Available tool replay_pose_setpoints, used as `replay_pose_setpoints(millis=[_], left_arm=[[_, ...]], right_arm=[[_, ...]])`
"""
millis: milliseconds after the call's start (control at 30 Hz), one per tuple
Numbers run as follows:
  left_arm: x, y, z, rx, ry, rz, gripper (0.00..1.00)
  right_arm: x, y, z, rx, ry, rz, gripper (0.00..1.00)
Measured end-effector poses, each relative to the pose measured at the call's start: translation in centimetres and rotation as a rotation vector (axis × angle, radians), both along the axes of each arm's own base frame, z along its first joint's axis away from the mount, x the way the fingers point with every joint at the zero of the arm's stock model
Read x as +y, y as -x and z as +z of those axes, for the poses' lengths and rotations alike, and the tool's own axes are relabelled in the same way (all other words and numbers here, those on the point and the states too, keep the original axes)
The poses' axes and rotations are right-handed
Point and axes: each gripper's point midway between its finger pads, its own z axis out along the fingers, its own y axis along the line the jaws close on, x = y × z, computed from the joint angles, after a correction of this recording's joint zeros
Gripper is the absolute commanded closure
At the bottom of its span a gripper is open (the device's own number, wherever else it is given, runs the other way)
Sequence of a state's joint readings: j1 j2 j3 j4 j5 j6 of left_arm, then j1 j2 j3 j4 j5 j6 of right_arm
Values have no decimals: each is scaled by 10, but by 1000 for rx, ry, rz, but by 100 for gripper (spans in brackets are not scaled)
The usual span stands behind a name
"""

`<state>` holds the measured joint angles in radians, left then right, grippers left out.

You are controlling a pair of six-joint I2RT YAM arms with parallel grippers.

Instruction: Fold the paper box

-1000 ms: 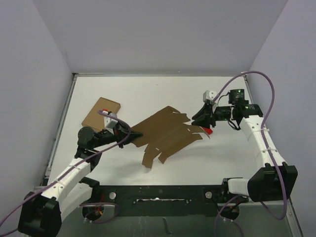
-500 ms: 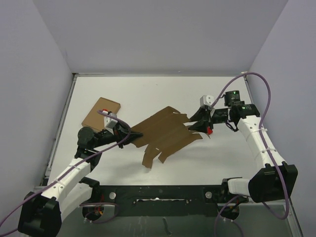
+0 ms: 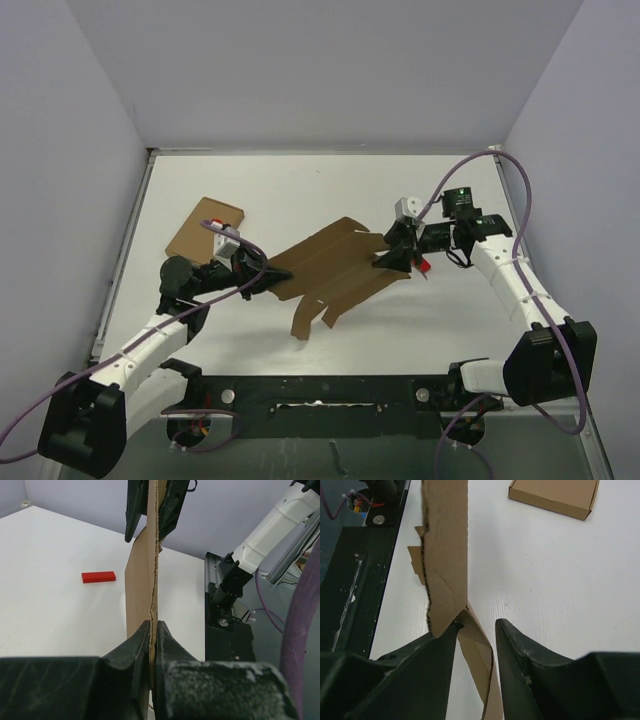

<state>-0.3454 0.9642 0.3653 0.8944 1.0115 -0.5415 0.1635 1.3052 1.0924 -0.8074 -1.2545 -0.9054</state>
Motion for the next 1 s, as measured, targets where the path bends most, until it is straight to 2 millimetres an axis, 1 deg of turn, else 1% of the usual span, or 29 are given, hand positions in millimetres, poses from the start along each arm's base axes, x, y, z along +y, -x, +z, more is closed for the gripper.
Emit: replay_pose_setpoints(millis=[200,233,267,533,633,667,733,800,833,900,1000], left_arm=[[-3,3,2,0,12,-27,100],[-3,3,3,-1,14,-29,100],[-3,4,4,-3,17,-30,100],[-2,0,7,-22,24,-5,100],[-1,-3,7,-26,22,21,100],[0,-5,7,-27,21,32,100],[1,-7,7,-27,20,55,100],[3,-11,5,-20,14,88,100],[4,-14,4,-13,8,106,100],[8,-20,-1,9,-5,146,100],[15,-33,-13,58,-31,213,100]], right_arm=[[5,6,0,-32,-22,46,91],[5,7,0,-36,-22,48,97],[5,7,0,-42,-21,50,100],[4,14,-3,-36,-20,69,99],[4,15,-3,-16,-18,62,65],[4,14,-3,-9,-17,58,56],[3,12,-4,7,-5,41,44],[1,7,-6,17,12,16,36],[-1,5,-6,22,17,1,34],[-8,-3,-6,35,22,-40,34],[-29,-20,-2,48,14,-139,34]])
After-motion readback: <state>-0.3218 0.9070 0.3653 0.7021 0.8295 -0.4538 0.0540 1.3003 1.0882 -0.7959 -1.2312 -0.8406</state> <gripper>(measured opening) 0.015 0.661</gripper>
